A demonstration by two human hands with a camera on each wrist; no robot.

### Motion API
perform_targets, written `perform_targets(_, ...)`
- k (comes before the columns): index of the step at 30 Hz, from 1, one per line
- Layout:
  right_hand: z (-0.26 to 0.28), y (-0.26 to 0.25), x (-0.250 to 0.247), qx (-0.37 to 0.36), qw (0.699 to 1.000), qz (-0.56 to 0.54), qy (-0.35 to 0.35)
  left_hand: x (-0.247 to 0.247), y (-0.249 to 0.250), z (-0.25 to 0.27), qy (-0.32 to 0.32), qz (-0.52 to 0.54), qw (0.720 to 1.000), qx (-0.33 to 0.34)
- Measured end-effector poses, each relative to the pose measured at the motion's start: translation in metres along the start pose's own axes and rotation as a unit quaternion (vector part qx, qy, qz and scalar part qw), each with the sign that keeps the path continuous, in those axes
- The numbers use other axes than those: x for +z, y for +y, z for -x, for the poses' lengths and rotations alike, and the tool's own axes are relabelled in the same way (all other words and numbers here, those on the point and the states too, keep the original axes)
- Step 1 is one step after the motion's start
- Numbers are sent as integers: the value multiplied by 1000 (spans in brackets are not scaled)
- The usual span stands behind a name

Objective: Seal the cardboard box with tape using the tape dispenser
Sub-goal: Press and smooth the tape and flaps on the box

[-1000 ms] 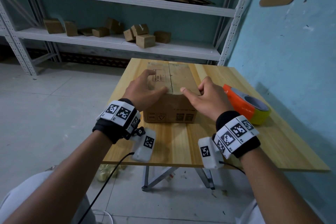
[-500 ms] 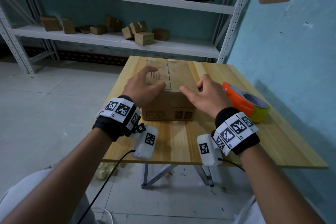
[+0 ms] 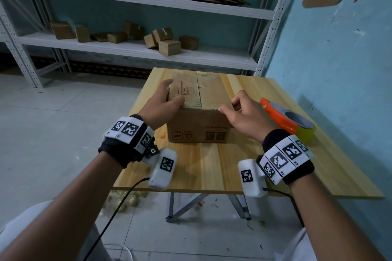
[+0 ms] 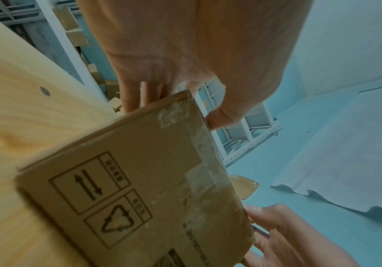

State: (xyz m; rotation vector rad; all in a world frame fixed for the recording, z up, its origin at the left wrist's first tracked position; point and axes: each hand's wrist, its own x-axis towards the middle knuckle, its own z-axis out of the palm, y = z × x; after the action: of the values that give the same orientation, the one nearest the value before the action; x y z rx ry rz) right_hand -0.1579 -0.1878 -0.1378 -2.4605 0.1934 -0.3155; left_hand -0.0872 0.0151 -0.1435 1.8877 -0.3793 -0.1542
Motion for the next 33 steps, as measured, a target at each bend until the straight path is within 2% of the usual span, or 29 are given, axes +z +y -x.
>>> perform_targets(6, 4, -8, 7, 68, 995, -37, -69, 17, -4, -1, -7, 68, 997, -34)
perform_targets(13, 6, -10, 6, 100, 990, -65, -72, 17, -6, -4, -14, 89, 995, -39)
perform_targets(24, 1, -5, 10, 99, 992, -42, -71, 15, -11, -4, -23, 71, 997, -29)
perform_targets(33, 7, -13, 2, 124, 984, -45, -116, 14, -6, -2, -23, 29, 997, -72)
